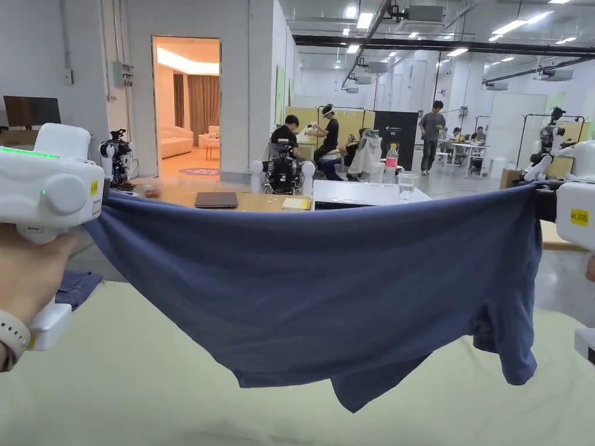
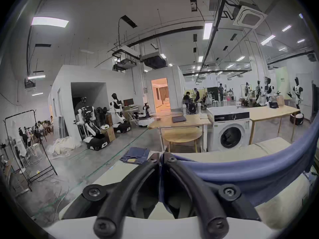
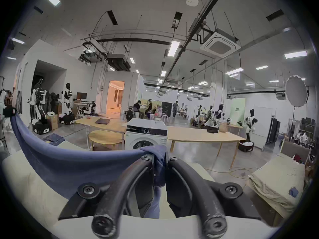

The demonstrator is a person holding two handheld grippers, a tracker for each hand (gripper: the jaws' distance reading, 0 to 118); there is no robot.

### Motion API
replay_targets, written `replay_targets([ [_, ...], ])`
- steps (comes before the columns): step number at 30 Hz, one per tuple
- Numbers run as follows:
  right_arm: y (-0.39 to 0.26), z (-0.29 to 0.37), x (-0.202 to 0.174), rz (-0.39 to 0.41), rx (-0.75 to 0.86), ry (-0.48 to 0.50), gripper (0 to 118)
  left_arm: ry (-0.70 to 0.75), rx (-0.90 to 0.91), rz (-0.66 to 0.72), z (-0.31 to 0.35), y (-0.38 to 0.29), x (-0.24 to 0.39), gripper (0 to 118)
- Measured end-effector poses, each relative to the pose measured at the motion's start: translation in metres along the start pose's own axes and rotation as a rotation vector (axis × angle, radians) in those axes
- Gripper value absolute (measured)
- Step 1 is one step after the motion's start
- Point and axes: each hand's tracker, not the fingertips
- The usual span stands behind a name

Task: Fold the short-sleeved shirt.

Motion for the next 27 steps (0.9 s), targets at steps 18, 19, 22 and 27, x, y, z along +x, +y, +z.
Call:
replay_targets([
  [18, -0.185, 0.048, 0.008, 0.06, -0.2, 0.045, 10, -0.183, -0.282, 0.044, 0.047, -0.194, 0.005, 0],
  [19, -0.2, 0.065, 0.009, 0.084, -0.224, 0.045, 9, -0.196, -0.312, 0.029, 0.059, -0.207, 0.001, 0],
  [22, -0.251, 0.11, 0.012, 0.081, -0.316, 0.068, 9, -0.203, -0.387, 0.025, 0.095, -0.256, -0.008, 0],
  [27, -0.35, 0.167, 0.007, 0.073, -0.509, 0.081, 9, -0.245, -0.591, 0.065, 0.137, -0.349, -0.021, 0],
])
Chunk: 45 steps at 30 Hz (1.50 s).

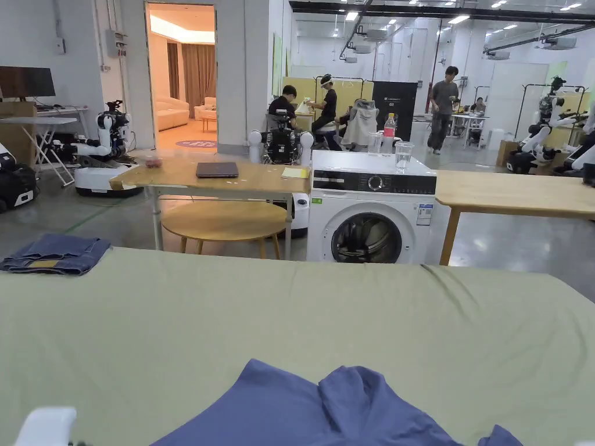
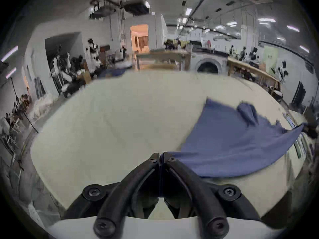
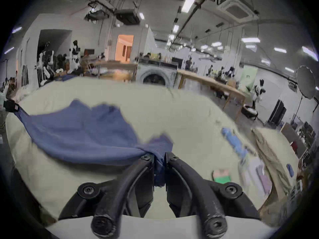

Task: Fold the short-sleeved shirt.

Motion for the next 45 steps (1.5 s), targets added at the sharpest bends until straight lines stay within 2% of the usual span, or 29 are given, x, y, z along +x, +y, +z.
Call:
replay_targets([
  [2, -0.035, -0.002, -0.005, -0.045, -0.068, 0.002, 10, -0.014, -0.066, 0.048, -0.008, -0.028, -0.007, 0],
  [3, -0.047, -0.004, -0.005, -0.072, -0.099, 0.013, 11, -0.019, -0.08, 0.074, -0.009, -0.036, -0.009, 7],
  [4, -0.053, -0.004, -0.003, -0.109, -0.107, 0.021, 17, -0.035, -0.086, 0.089, -0.007, -0.042, -0.012, 23],
  [7, -0.041, 0.011, -0.003, -0.175, -0.059, 0.059, 33, -0.011, -0.008, 0.034, 0.013, -0.036, -0.001, 45],
  [8, -0.03, 0.017, -0.006, -0.188, -0.025, 0.078, 70, -0.008, 0.022, 0.004, 0.022, -0.03, 0.006, 78],
  [9, -0.015, 0.026, -0.012, -0.192, 0.035, 0.105, 98, -0.034, 0.061, -0.014, 0.031, -0.02, 0.016, 95],
  [10, 0.002, 0.035, -0.021, -0.187, 0.107, 0.116, 111, -0.063, 0.101, -0.03, 0.039, -0.009, 0.027, 99],
  [15, 0.077, 0.066, -0.077, -0.117, 0.285, 0.174, 112, -0.093, 0.305, -0.105, 0.064, 0.032, 0.078, 99],
  [16, 0.087, 0.07, -0.086, -0.104, 0.285, 0.173, 110, -0.081, 0.307, -0.101, 0.064, 0.032, 0.085, 97],
  [17, 0.093, 0.073, -0.093, -0.099, 0.303, 0.172, 88, -0.082, 0.299, -0.107, 0.064, 0.035, 0.087, 81],
  [18, 0.094, 0.074, -0.099, -0.097, 0.334, 0.163, 49, -0.085, 0.304, -0.122, 0.065, 0.038, 0.089, 47],
  [19, 0.098, 0.073, -0.104, -0.087, 0.335, 0.143, 3, -0.071, 0.306, -0.13, 0.064, 0.039, 0.089, 9],
  [20, 0.099, 0.071, -0.106, -0.091, 0.321, 0.149, 0, -0.051, 0.303, -0.133, 0.065, 0.036, 0.091, 0],
  [23, 0.095, 0.061, -0.103, -0.094, 0.294, 0.209, 0, -0.064, 0.273, -0.105, 0.064, 0.032, 0.068, 0],
  [28, 0.087, 0.046, -0.117, -0.038, 0.27, 0.206, 0, 0.003, 0.162, 0.006, 0.047, 0.009, 0.004, 0],
  [30, 0.084, 0.037, -0.123, -0.041, 0.244, 0.222, 0, -0.048, 0.089, 0.064, 0.038, -0.005, -0.027, 3],
  [31, 0.083, 0.031, -0.125, -0.04, 0.232, 0.228, 0, -0.08, 0.054, 0.076, 0.034, -0.012, -0.037, 24],
  [32, 0.082, 0.025, -0.127, -0.036, 0.22, 0.231, 0, -0.085, 0.03, 0.077, 0.028, -0.02, -0.043, 75],
  [33, 0.08, 0.017, -0.129, -0.03, 0.207, 0.233, 0, -0.089, 0.008, 0.075, 0.022, -0.028, -0.049, 106],
  [34, 0.079, 0.013, -0.133, -0.022, 0.197, 0.232, 0, -0.099, -0.023, 0.06, 0.014, -0.035, -0.05, 114],
  [40, 0.077, -0.021, -0.141, 0.009, 0.127, 0.236, 0, -0.157, -0.099, 0.079, -0.039, -0.052, -0.043, 113],
  [41, 0.077, -0.028, -0.14, 0.016, 0.115, 0.232, 0, -0.165, -0.118, 0.076, -0.046, -0.052, -0.041, 110],
  [42, 0.077, -0.035, -0.137, 0.02, 0.101, 0.227, 0, -0.176, -0.133, 0.077, -0.054, -0.051, -0.04, 102],
  [43, 0.077, -0.043, -0.134, 0.023, 0.085, 0.223, 0, -0.182, -0.142, 0.084, -0.06, -0.051, -0.04, 83],
  [44, 0.078, -0.052, -0.129, 0.025, 0.069, 0.216, 0, -0.198, -0.169, 0.095, -0.067, -0.051, -0.039, 43],
  [45, 0.08, -0.063, -0.125, 0.035, 0.053, 0.201, 0, -0.196, -0.179, 0.08, -0.071, -0.052, -0.036, 20],
])
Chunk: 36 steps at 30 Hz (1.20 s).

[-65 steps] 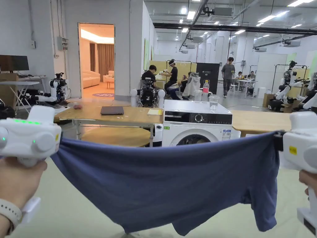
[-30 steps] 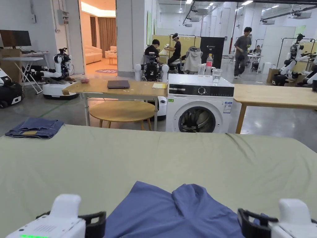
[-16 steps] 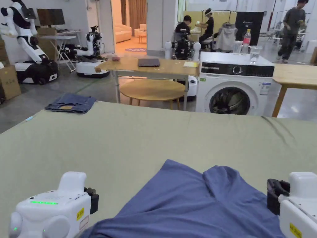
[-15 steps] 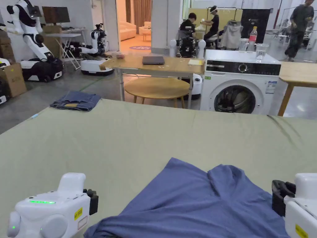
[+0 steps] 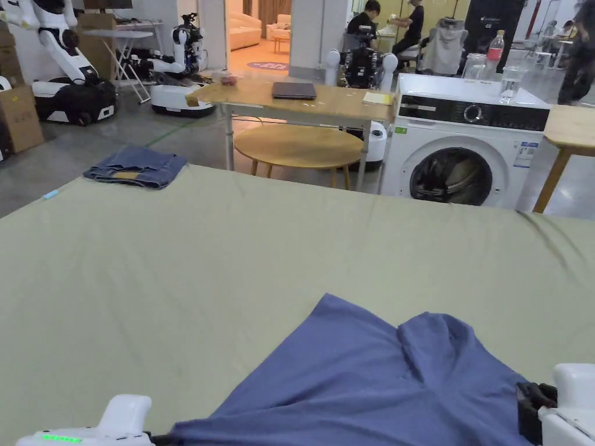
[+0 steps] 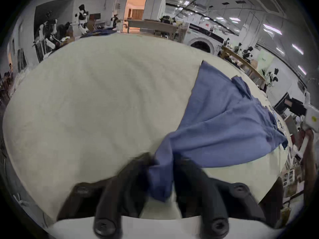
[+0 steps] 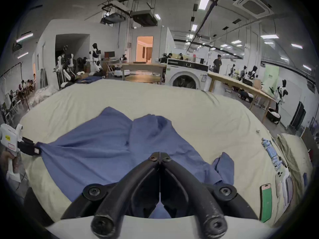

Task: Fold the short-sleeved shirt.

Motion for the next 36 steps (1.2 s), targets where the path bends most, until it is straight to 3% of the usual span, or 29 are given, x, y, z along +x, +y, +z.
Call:
replay_targets([
  [2, 0.004, -0.023, 0.015, 0.009, -0.039, -0.022, 0, 0.01, 0.009, -0.032, 0.003, 0.001, 0.008, 9],
  [4, 0.011, -0.056, 0.032, -0.003, -0.11, -0.018, 0, 0.023, 0.015, -0.048, 0.011, 0.003, 0.014, 5],
  [5, 0.014, -0.077, 0.04, -0.013, -0.141, -0.009, 17, 0.034, 0.024, -0.061, 0.015, 0.004, 0.018, 4],
  [7, 0.019, -0.119, 0.054, -0.016, -0.203, 0.008, 89, 0.041, 0.039, -0.077, 0.029, 0.008, 0.026, 4],
  [8, 0.019, -0.14, 0.06, -0.012, -0.24, 0.0, 118, 0.044, 0.05, -0.08, 0.033, 0.01, 0.028, 4],
  [9, 0.018, -0.158, 0.065, -0.01, -0.26, 0.032, 118, 0.041, 0.054, -0.078, 0.036, 0.013, 0.029, 4],
  [12, 0.013, -0.199, 0.083, -0.049, -0.295, -0.011, 118, 0.038, 0.057, -0.071, 0.038, 0.021, 0.029, 4],
  [13, 0.01, -0.204, 0.084, -0.076, -0.321, -0.019, 113, 0.041, 0.059, -0.073, 0.037, 0.023, 0.03, 4],
  [14, 0.006, -0.209, 0.087, -0.12, -0.373, 0.001, 94, 0.048, 0.058, -0.078, 0.036, 0.024, 0.031, 4],
  [15, 0.002, -0.211, 0.09, -0.157, -0.397, 0.029, 93, 0.054, 0.051, -0.08, 0.033, 0.026, 0.029, 4],
  [16, 0.002, -0.203, 0.09, -0.158, -0.344, 0.004, 81, 0.059, 0.049, -0.081, 0.032, 0.027, 0.03, 4],
  [18, 0.007, -0.18, 0.081, -0.133, -0.287, 0.0, 3, 0.067, 0.044, -0.085, 0.03, 0.028, 0.034, 4],
  [20, 0.01, -0.161, 0.079, -0.116, -0.245, 0.05, 1, 0.07, 0.044, -0.085, 0.028, 0.03, 0.035, 4],
  [23, 0.026, -0.133, 0.064, -0.03, -0.185, 0.022, 1, 0.088, 0.069, -0.088, 0.031, 0.034, 0.039, 4],
  [27, 0.055, -0.089, 0.059, -0.016, -0.075, 0.031, 1, 0.129, 0.132, -0.092, 0.039, 0.048, 0.048, 4],
  [32, 0.106, -0.03, 0.058, 0.094, 0.079, -0.038, 1, 0.164, 0.225, -0.1, 0.052, 0.099, 0.063, 3],
  [36, 0.164, 0.01, 0.075, 0.038, 0.2, -0.072, 1, 0.192, 0.339, -0.105, 0.073, 0.164, 0.079, 3],
])
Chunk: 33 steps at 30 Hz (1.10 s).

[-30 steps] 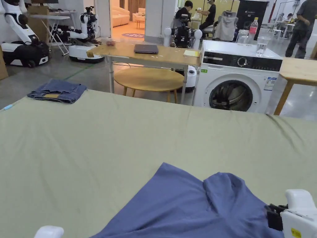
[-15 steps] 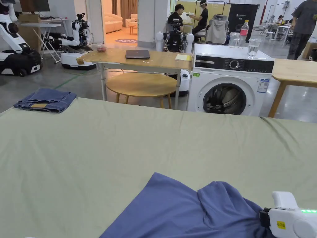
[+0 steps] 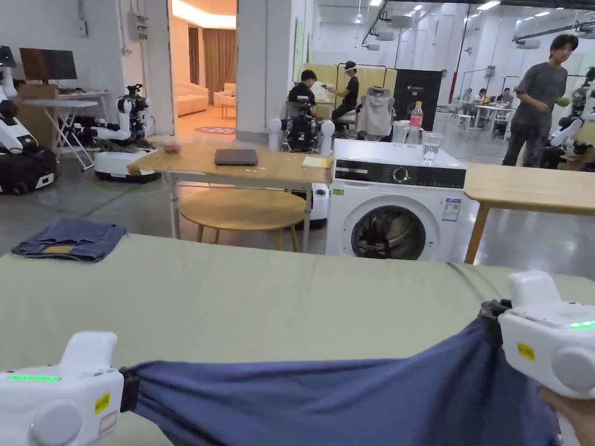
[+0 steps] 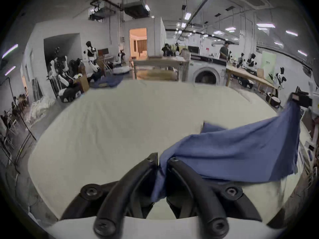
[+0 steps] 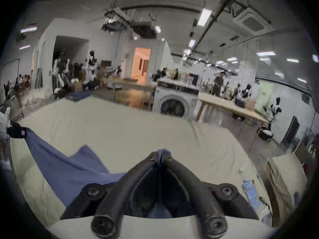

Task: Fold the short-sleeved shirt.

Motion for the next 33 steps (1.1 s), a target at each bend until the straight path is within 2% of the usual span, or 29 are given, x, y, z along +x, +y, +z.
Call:
replay_targets([
  [8, 0.131, 0.035, 0.038, -0.049, 0.23, -0.084, 1, 0.089, 0.219, -0.037, 0.017, 0.162, 0.024, 3],
  [13, 0.201, 0.059, 0.05, -0.091, 0.345, -0.104, 1, 0.154, 0.335, -0.057, 0.039, 0.25, 0.037, 3],
  [17, 0.238, 0.072, 0.052, -0.072, 0.406, -0.126, 1, 0.17, 0.408, -0.055, 0.064, 0.294, 0.042, 3],
  [23, 0.247, 0.067, 0.052, -0.081, 0.429, -0.132, 1, 0.199, 0.437, -0.07, 0.065, 0.305, 0.042, 3],
  [31, 0.172, 0.024, 0.045, -0.095, 0.323, -0.157, 1, 0.188, 0.323, -0.058, 0.006, 0.232, 0.046, 3],
  [33, 0.156, 0.025, 0.048, -0.126, 0.314, -0.152, 1, 0.173, 0.306, -0.053, 0.003, 0.214, 0.046, 3],
])
